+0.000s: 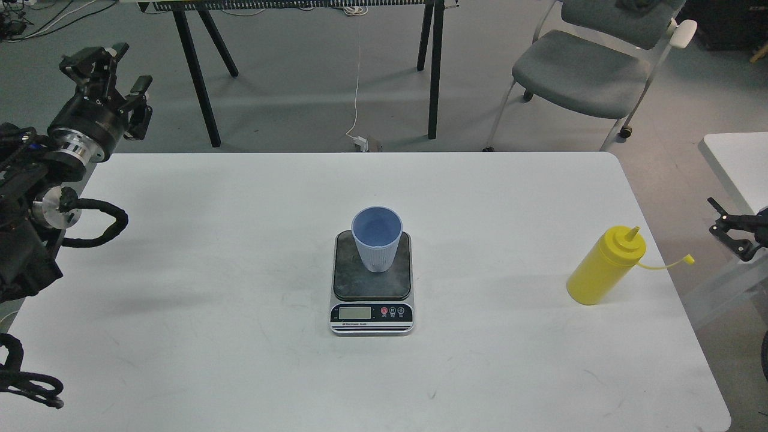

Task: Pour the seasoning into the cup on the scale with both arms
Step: 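Move the right gripper toward the yellow squeeze bottle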

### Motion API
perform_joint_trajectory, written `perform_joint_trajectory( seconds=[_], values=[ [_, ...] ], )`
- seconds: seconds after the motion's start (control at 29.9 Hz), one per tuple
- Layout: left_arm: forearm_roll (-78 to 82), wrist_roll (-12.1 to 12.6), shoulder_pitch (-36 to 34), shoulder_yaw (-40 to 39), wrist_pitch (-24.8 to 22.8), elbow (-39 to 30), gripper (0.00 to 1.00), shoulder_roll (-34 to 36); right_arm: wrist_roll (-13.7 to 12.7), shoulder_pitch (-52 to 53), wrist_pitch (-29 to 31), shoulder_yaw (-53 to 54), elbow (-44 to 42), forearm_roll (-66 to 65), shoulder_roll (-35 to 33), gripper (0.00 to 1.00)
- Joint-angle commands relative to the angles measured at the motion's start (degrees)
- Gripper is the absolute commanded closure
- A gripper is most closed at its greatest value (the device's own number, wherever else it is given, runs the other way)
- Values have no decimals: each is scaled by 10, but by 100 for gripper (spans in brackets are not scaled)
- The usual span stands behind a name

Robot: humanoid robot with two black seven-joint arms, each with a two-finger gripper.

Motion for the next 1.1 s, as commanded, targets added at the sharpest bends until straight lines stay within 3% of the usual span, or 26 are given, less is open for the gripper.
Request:
perform_joint_trajectory(
  seconds=[0.0,0.2,0.43,0.57,1.07],
  values=[
    [0,0,1,-1,0,0,38,0,1,-41,0,-1,4,30,-7,0],
    [0,0,5,0,0,0,37,0,-1,-117,0,-5,57,96,1,0],
    [3,0,15,4,0,1,35,3,-8,-170,0,-5,104,94,80,0],
    [2,0,16,4,0,1,34,5,-18,-178,0,-6,116,92,97,0],
    [4,0,23,4,0,1,34,3,-14,-170,0,34,157,89,133,0]
  ],
)
